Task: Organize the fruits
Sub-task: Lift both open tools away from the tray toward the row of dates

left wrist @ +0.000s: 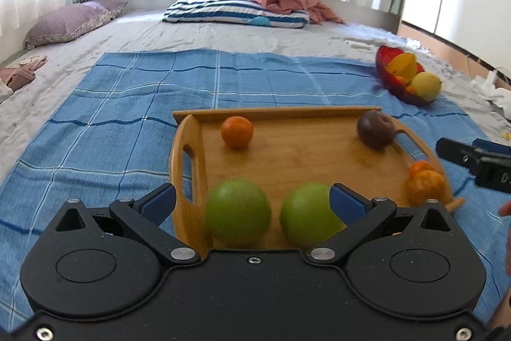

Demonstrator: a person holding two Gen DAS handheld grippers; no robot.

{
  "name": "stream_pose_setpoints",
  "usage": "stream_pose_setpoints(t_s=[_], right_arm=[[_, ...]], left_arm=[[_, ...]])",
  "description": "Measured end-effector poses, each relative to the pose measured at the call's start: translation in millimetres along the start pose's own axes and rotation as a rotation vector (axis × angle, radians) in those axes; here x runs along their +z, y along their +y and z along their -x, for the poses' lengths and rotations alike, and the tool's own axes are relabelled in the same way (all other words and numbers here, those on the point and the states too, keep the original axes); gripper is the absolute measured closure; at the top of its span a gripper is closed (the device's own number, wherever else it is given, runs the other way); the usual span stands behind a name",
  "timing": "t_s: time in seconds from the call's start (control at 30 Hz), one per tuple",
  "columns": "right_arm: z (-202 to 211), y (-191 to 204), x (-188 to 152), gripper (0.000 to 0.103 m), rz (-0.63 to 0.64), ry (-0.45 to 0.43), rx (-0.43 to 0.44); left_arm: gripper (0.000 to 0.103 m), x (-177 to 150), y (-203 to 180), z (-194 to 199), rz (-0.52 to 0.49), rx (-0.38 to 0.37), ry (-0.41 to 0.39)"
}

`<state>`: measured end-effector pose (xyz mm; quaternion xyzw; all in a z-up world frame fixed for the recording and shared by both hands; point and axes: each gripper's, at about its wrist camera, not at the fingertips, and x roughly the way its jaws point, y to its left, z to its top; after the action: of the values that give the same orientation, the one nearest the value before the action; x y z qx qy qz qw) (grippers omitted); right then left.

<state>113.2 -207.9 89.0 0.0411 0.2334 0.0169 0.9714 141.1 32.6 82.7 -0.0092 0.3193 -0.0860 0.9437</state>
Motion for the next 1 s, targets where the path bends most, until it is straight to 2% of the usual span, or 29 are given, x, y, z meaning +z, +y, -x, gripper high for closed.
stream_pose_setpoints(t_s=[0.33, 0.57, 0.7, 0.77, 0.83, 0.87, 0.93, 1.0], right_arm=[[52, 18, -52, 0.000, 0.092, -0.113, -0.084], [66, 27, -84, 0.000, 0.139, -0.169, -0.128], [66, 29, -101, 0.000, 0.168, -0.167, -0.141], [64, 29, -109, 0.000, 0.170, -0.158, -0.143], [63, 28, -116, 0.000, 0.159, -0.162, -0.157], [63, 27, -119, 0.001, 0.153, -0.164, -0.161], [61, 26, -124, 0.003, 0.138, -0.161, -0.163], [58, 26, -126, 0.011, 0.118, -0.150, -0.160]], left_arm=[[0.000, -48, -19, 41, -0.028, -0.010, -0.065], [0.000, -82, -31, 48, -0.029, 0.045, -0.095], [0.002, -100, -34, 49, -0.031, 0.057, -0.101], [0.013, -107, -34, 50, -0.029, 0.063, -0.095], [0.029, -113, -35, 49, -0.018, 0.063, -0.086], [0.031, -116, -35, 47, -0.013, 0.058, -0.079], [0.046, -119, -35, 44, -0.006, 0.054, -0.066], [0.054, -121, -34, 42, 0.003, 0.055, -0.058]])
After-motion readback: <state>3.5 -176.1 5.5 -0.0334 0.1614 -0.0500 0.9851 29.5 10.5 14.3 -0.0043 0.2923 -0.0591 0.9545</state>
